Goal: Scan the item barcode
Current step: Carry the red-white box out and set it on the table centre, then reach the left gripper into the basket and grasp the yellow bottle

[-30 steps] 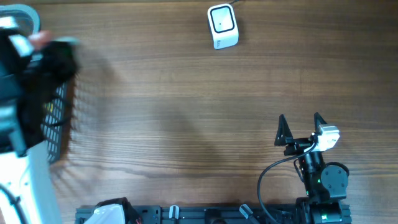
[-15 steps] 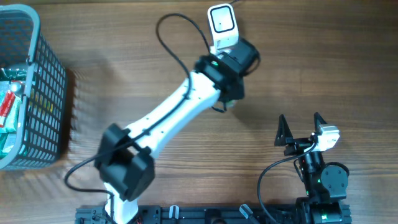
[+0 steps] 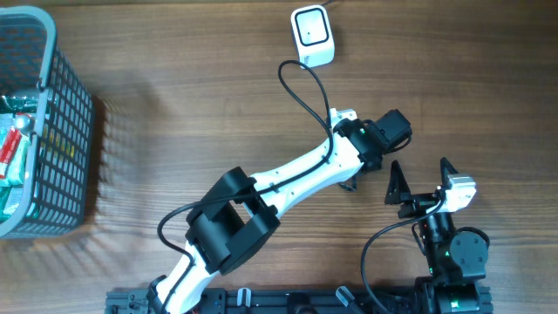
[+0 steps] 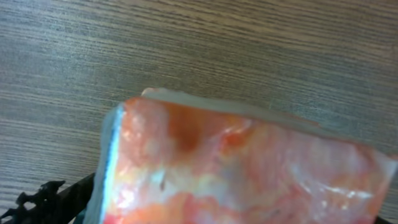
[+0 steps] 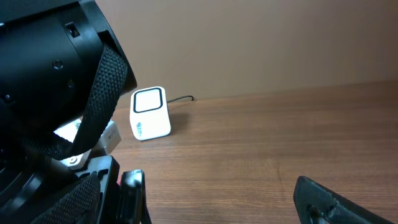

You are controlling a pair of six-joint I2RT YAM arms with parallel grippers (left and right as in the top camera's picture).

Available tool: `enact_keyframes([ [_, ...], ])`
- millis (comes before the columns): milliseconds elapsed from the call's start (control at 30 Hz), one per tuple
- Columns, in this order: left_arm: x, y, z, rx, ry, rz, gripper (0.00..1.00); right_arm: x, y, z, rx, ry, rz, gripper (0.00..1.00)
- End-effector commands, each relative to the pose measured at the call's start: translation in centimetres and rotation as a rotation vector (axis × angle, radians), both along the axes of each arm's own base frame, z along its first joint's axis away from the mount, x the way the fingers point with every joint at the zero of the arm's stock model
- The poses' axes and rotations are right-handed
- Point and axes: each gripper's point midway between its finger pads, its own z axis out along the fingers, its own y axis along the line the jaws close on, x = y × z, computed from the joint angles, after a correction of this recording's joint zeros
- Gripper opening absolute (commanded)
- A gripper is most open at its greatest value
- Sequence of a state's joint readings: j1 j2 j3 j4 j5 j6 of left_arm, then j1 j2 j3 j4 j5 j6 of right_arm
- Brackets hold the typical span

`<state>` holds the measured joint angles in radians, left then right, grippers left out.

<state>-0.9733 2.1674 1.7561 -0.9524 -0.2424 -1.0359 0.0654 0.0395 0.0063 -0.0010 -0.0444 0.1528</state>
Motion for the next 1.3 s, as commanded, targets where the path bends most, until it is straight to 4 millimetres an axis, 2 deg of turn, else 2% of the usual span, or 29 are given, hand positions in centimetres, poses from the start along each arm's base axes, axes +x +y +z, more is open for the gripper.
enact_keyframes([
  [0,1.1,0.0,3.9,-0.006,-0.093,-0.087,1.0,0.0,-0.1,0.1,0.006,-0.005,-0.002,1.0],
  [67,2.5,1.0,8.5,0.001,-0.215,-0.13,1.0,0.0,-0.1,0.1,0.006,-0.005,-0.003,1.0],
  [133,4.4,3.2,13.5,0.028,-0.351,-0.137,1.0,0.0,-0.1,0.1,0.006,-0.005,-0.002,1.0],
  [167,6.1,6.3,17.6,0.074,-0.46,-0.109,1.0,0.0,-0.1,0.1,0.006,-0.005,-0.003,1.0],
  [200,6.8,8.1,19.4,0.106,-0.503,-0.1,1.0,0.0,-0.1,0.1,0.006,-0.005,-0.003,1.0],
  [300,9.5,19.5,27.4,0.252,-0.628,-0.056,1.0,0.0,-0.1,0.1,0.006,-0.005,-0.003,1.0],
  [367,9.9,27.7,30.9,0.325,-0.669,0.06,1.0,0.0,-0.1,0.1,0.006,-0.005,-0.002,1.0],
  [433,8.8,37.9,33.8,0.339,-0.699,0.297,1.0,0.0,-0.1,0.1,0.006,-0.005,-0.003,1.0],
  [500,6.5,46.8,34.8,0.32,-0.696,0.493,1.0,0.0,-0.1,0.1,0.006,-0.005,-0.002,1.0],
  [567,4.6,53.5,33.8,0.271,-0.659,0.606,1.0,0.0,-0.1,0.1,0.007,-0.005,-0.002,1.0],
  [600,4.1,55.8,32.9,0.213,-0.644,0.644,1.0,0.0,-0.1,0.1,0.006,-0.005,-0.003,1.0],
  [667,3.6,59.4,30.6,0.132,-0.6,0.7,1.0,0.0,-0.1,0.1,0.006,-0.005,-0.003,1.0],
  [700,3.4,61.2,28.5,0.1,-0.547,0.737,1.0,0.0,-0.1,0.1,0.006,-0.005,-0.002,1.0],
  [767,3.6,63.1,24.3,0.066,-0.43,0.779,1.0,0.0,-0.1,0.1,0.006,-0.005,-0.002,1.0],
  [800,4.1,63.8,21.3,0.045,-0.347,0.781,1.0,0.0,-0.1,0.1,0.006,-0.005,-0.003,1.0],
  [833,4.4,64.1,19.7,0.04,-0.302,0.77,1.0,0.0,-0.1,0.1,0.006,-0.005,-0.003,1.0],
  [867,4.7,64.4,16.4,0.02,-0.213,0.756,1.0,0.0,-0.1,0.1,0.006,-0.005,-0.003,1.0],
  [933,5.2,64.8,13.2,-0.004,-0.14,0.754,1.0,0.0,-0.1,0.1,0.006,-0.005,-0.003,1.0],
  [1100,5.5,64.6,8.1,-0.061,-0.018,0.732,0.99,0.0,-0.1,0.1,0.006,-0.005,-0.003,1.0],
  [1167,5.4,64.4,6.6,-0.07,0.008,0.733,0.97,0.0,-0.1,0.1,0.006,-0.005,-0.002,1.0],
  [1200,5.3,64.3,5.7,-0.073,0.015,0.733,0.91,0.0,-0.1,0.1,0.006,-0.005,-0.003,1.0],
  [1267,5.3,64.5,5.3,-0.07,0.011,0.735,0.79,0.0,-0.1,0.1,0.006,-0.005,-0.002,1.0],
])
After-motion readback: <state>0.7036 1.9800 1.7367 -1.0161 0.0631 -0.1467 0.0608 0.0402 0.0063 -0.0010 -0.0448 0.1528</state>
